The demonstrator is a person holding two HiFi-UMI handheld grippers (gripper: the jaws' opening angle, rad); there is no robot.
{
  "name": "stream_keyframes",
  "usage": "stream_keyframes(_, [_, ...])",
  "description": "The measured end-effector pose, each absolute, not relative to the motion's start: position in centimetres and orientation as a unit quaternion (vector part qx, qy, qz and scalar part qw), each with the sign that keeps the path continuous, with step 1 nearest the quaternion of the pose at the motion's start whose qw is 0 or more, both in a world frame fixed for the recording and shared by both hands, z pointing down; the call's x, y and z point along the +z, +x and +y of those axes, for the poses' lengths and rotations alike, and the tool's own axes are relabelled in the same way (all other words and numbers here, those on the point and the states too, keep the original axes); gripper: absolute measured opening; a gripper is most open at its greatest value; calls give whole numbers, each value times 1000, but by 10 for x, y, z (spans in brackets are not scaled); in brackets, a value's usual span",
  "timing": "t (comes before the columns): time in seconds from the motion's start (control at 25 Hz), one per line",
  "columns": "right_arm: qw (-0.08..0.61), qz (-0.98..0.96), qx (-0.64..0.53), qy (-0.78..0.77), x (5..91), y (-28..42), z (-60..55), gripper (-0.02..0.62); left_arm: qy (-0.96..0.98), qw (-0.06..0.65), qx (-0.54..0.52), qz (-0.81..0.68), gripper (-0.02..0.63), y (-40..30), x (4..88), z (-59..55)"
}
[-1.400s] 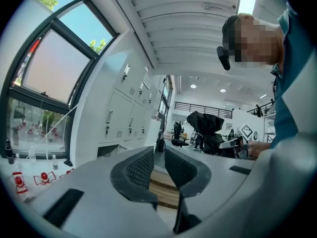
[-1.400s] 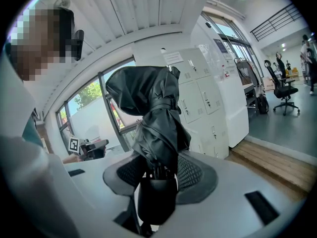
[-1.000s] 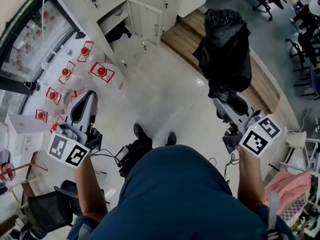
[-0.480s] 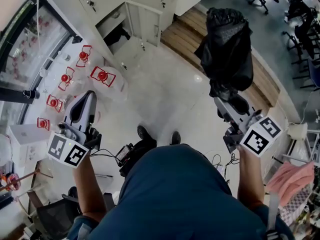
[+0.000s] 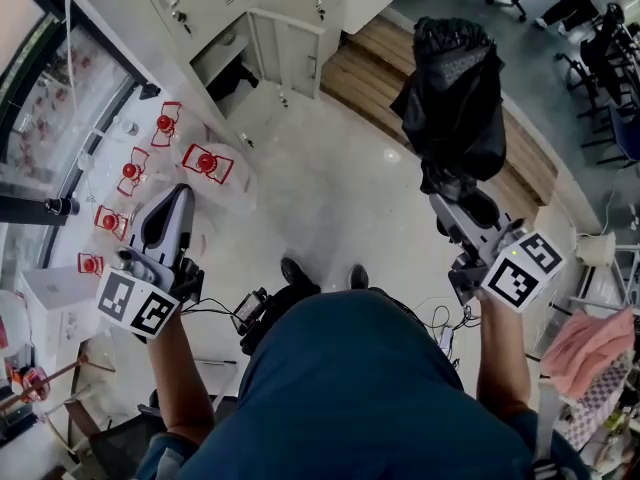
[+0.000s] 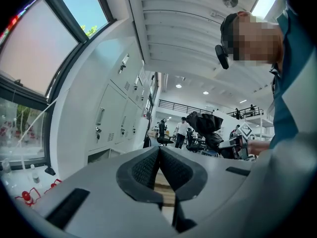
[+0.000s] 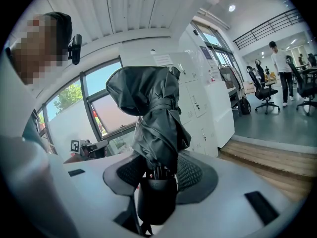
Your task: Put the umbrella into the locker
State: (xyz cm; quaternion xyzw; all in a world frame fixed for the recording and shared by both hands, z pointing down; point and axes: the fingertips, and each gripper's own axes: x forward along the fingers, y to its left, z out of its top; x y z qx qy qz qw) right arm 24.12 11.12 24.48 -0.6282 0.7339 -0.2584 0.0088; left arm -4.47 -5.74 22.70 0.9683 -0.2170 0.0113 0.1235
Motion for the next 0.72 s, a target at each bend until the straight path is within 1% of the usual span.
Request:
stream_keyframes(0.36, [14,720,-252,-646,239,203,86,186,974,118,-2,-195,18,-80,227,-98])
stream_keyframes(0.72, [17,739,-270,-617,244,188,39,186,965,119,-6,-234,18,-113,229,-128])
